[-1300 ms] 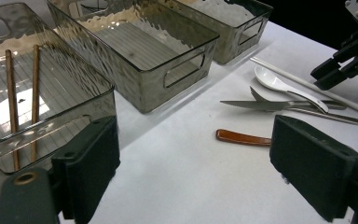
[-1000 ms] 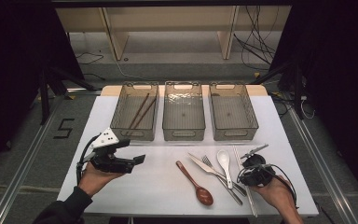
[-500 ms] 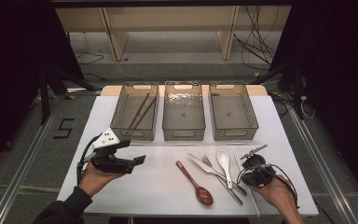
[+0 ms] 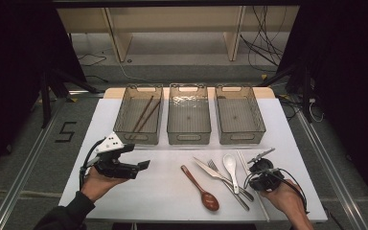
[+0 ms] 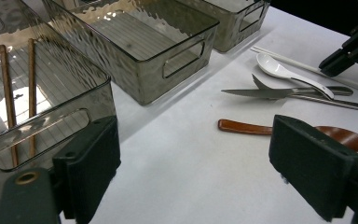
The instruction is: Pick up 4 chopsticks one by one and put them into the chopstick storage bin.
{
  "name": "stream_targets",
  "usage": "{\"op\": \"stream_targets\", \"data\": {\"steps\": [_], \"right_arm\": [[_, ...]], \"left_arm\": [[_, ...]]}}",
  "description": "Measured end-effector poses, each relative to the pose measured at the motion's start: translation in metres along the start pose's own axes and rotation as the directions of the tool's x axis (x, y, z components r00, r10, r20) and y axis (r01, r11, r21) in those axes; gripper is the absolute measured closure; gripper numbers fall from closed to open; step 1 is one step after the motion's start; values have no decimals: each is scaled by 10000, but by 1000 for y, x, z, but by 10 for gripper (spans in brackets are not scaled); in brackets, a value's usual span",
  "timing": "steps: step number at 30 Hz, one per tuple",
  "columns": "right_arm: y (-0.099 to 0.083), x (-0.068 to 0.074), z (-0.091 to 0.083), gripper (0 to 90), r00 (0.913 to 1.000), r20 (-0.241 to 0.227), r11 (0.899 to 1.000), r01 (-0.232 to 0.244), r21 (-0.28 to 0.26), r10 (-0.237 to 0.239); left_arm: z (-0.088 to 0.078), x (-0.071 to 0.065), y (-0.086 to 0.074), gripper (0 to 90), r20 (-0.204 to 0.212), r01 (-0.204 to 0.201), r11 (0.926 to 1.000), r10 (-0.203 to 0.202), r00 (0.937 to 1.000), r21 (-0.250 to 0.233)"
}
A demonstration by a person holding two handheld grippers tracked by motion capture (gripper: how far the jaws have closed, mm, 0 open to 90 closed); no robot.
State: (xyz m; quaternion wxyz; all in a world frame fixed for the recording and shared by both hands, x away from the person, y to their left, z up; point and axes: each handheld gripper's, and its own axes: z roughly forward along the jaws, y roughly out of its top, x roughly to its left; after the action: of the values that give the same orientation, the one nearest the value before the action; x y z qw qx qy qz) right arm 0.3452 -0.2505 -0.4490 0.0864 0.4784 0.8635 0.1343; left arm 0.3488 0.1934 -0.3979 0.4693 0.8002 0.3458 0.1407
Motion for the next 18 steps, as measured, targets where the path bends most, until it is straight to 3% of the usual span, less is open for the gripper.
{"op": "stream_targets", "data": {"steps": [1, 3, 7, 14, 18], "right_arm": [[1, 2, -1, 896, 9999, -129, 10000, 68, 17, -68], [1, 5, 2, 900, 9993, 174, 9989, 336, 329, -341], [0, 2, 6, 835, 9996, 195, 9982, 201, 572, -213], [3, 2, 0, 805, 10000, -51, 10000, 56, 65, -56], [4, 3, 4, 771, 9996, -273, 9998, 65, 212, -60]], "left_arm": [[0, 0, 0, 161, -1, 2, 10000, -2, 10000, 2], [0, 0, 0, 160, 18, -48, 10000, 48, 10000, 55], [0, 0, 0, 161, 11, -70, 9999, 70, 10000, 80], [0, 0, 0, 162, -8, -72, 9999, 72, 10000, 72], [1, 0, 0, 162, -7, -89, 9999, 89, 10000, 79]]}}
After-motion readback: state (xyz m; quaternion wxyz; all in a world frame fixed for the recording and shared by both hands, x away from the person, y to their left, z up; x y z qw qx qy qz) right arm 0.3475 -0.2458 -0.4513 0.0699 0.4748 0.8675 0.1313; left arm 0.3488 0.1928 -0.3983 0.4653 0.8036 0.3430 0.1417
